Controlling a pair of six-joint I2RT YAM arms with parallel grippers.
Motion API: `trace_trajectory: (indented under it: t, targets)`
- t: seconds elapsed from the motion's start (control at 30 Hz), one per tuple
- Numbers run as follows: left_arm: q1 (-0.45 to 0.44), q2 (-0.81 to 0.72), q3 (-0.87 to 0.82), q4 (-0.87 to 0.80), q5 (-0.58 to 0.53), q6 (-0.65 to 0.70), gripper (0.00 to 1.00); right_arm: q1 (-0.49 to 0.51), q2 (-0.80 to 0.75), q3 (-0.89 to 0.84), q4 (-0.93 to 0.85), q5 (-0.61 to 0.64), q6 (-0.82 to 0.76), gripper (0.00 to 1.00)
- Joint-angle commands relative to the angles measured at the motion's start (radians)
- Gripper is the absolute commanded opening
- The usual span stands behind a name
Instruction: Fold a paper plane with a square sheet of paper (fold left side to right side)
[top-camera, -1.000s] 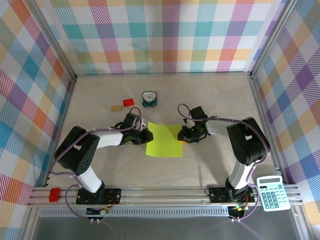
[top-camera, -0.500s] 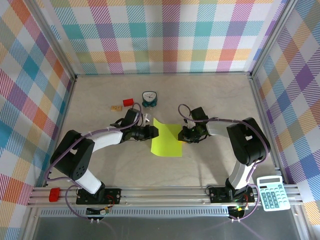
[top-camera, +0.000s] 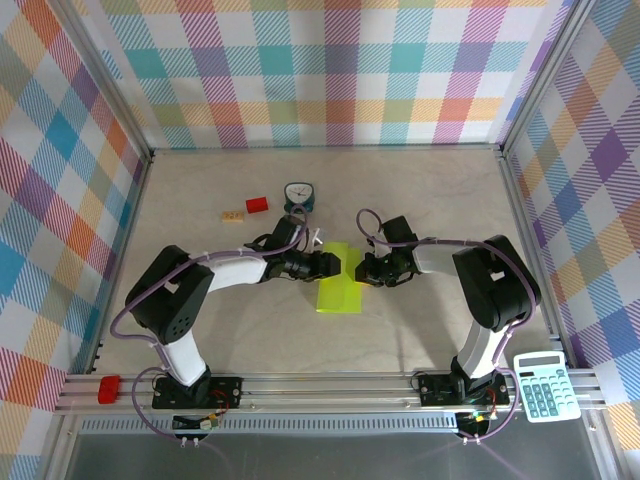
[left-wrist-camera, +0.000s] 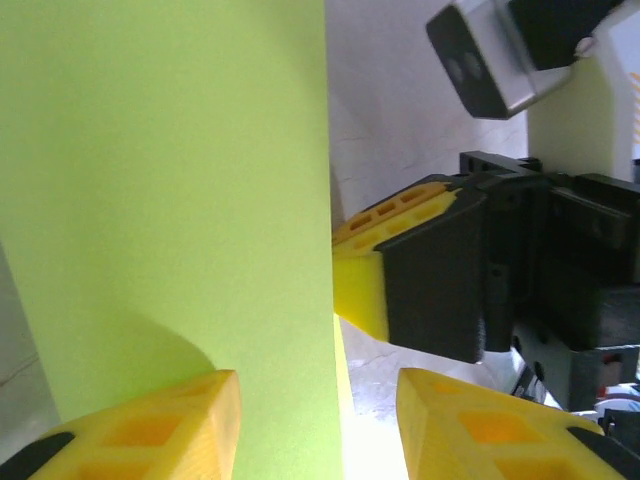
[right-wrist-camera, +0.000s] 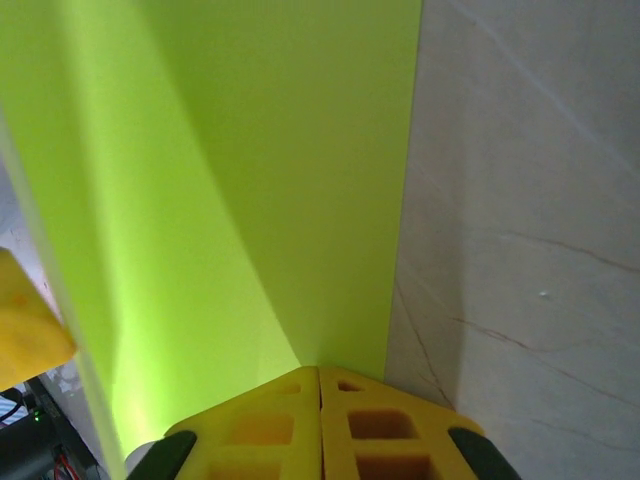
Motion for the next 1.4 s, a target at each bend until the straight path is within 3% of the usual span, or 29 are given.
trace_trajectory:
  t: [0.0, 0.3, 0.43, 0.77, 0.9, 1.37]
  targets:
    - [-0.007, 0.015, 0.018, 0.016, 0.000, -0.011, 0.38, 0.009, 0.038, -0.039, -0.042, 0.030, 0.017, 0.07]
    - [-0.011, 0.034, 0.010, 0.033, -0.029, -0.020, 0.10, 0.008, 0.009, -0.035, 0.022, -0.019, 0.038, 0.08]
    - [-0.011, 0.027, 0.012, 0.025, -0.048, -0.020, 0.02, -0.020, -0.041, -0.034, 0.054, -0.079, 0.036, 0.15]
    - [-0.013, 0.024, 0.012, 0.028, -0.054, -0.023, 0.00, -0.136, -0.154, -0.097, 0.157, -0.242, 0.061, 0.30]
    - [-0.014, 0.025, 0.009, 0.032, -0.056, -0.023, 0.00, -0.129, -0.136, -0.125, 0.274, -0.302, 0.125, 0.37]
    - [-0.018, 0.033, 0.010, 0.034, -0.052, -0.023, 0.00, -0.036, 0.020, -0.078, 0.421, -0.312, 0.207, 0.37]
